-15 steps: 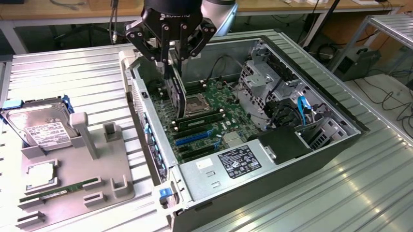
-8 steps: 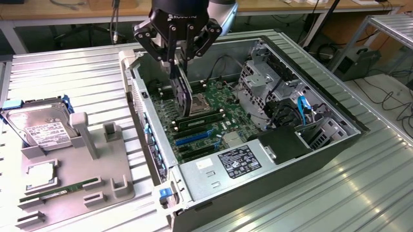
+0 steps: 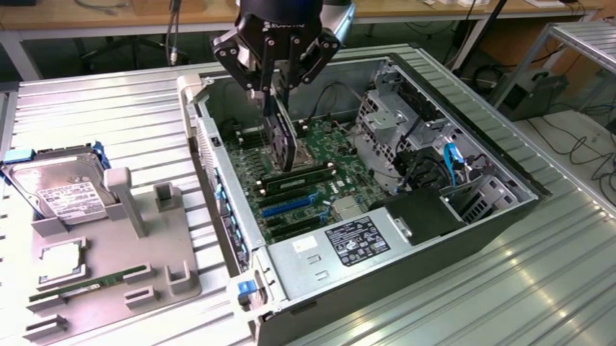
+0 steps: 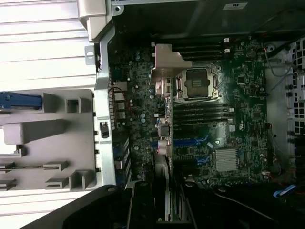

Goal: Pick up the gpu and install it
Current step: 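Pick up the gpu and move the gpu toward the slot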

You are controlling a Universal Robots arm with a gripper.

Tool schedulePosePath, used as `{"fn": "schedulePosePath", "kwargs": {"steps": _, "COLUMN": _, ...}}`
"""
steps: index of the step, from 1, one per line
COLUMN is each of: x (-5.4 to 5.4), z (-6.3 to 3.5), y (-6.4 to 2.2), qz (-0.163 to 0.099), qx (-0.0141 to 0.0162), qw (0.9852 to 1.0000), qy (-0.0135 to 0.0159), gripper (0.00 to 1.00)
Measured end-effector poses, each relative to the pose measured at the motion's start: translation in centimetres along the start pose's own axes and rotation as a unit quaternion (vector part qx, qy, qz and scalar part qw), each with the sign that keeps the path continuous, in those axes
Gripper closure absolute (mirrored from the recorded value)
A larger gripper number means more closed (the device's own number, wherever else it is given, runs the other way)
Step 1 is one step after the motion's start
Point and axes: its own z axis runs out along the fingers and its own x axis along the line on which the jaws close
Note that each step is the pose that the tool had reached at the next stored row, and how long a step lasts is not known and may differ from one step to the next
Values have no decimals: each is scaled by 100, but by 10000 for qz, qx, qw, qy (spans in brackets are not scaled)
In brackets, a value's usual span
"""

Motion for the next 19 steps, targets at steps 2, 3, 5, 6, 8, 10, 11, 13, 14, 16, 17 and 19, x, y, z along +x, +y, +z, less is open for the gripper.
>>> {"fn": "schedulePosePath", "kwargs": {"steps": 2, "x": -21, "z": 4, "y": 5, "qz": 0, "qx": 2, "qw": 10000, "qy": 0, "gripper": 74}}
{"fn": "schedulePosePath", "kwargs": {"steps": 3, "x": -30, "z": 7, "y": 6, "qz": 0, "qx": 2, "qw": 10000, "qy": 0, "gripper": 74}}
{"fn": "schedulePosePath", "kwargs": {"steps": 5, "x": -52, "z": 11, "y": 11, "qz": 0, "qx": 3, "qw": 10000, "qy": 0, "gripper": 74}}
{"fn": "schedulePosePath", "kwargs": {"steps": 6, "x": -63, "z": 14, "y": 13, "qz": 0, "qx": 3, "qw": 10000, "qy": 0, "gripper": 74}}
{"fn": "schedulePosePath", "kwargs": {"steps": 8, "x": -97, "z": 20, "y": 19, "qz": 0, "qx": 5, "qw": 10000, "qy": -1, "gripper": 74}}
{"fn": "schedulePosePath", "kwargs": {"steps": 10, "x": -117, "z": 24, "y": 21, "qz": 0, "qx": 6, "qw": 10000, "qy": 0, "gripper": 74}}
{"fn": "schedulePosePath", "kwargs": {"steps": 11, "x": -126, "z": 27, "y": 22, "qz": 0, "qx": 5, "qw": 10000, "qy": -1, "gripper": 74}}
{"fn": "schedulePosePath", "kwargs": {"steps": 13, "x": -146, "z": 30, "y": 25, "qz": 0, "qx": 6, "qw": 10000, "qy": -1, "gripper": 74}}
{"fn": "schedulePosePath", "kwargs": {"steps": 14, "x": -159, "z": 32, "y": 27, "qz": 0, "qx": 6, "qw": 10000, "qy": 0, "gripper": 74}}
{"fn": "schedulePosePath", "kwargs": {"steps": 16, "x": -179, "z": 36, "y": 30, "qz": 0, "qx": 6, "qw": 10000, "qy": -1, "gripper": 74}}
{"fn": "schedulePosePath", "kwargs": {"steps": 17, "x": -190, "z": 39, "y": 32, "qz": 0, "qx": 7, "qw": 10000, "qy": -1, "gripper": 74}}
{"fn": "schedulePosePath", "kwargs": {"steps": 19, "x": -213, "z": 43, "y": 34, "qz": 0, "qx": 7, "qw": 10000, "qy": -1, "gripper": 74}}
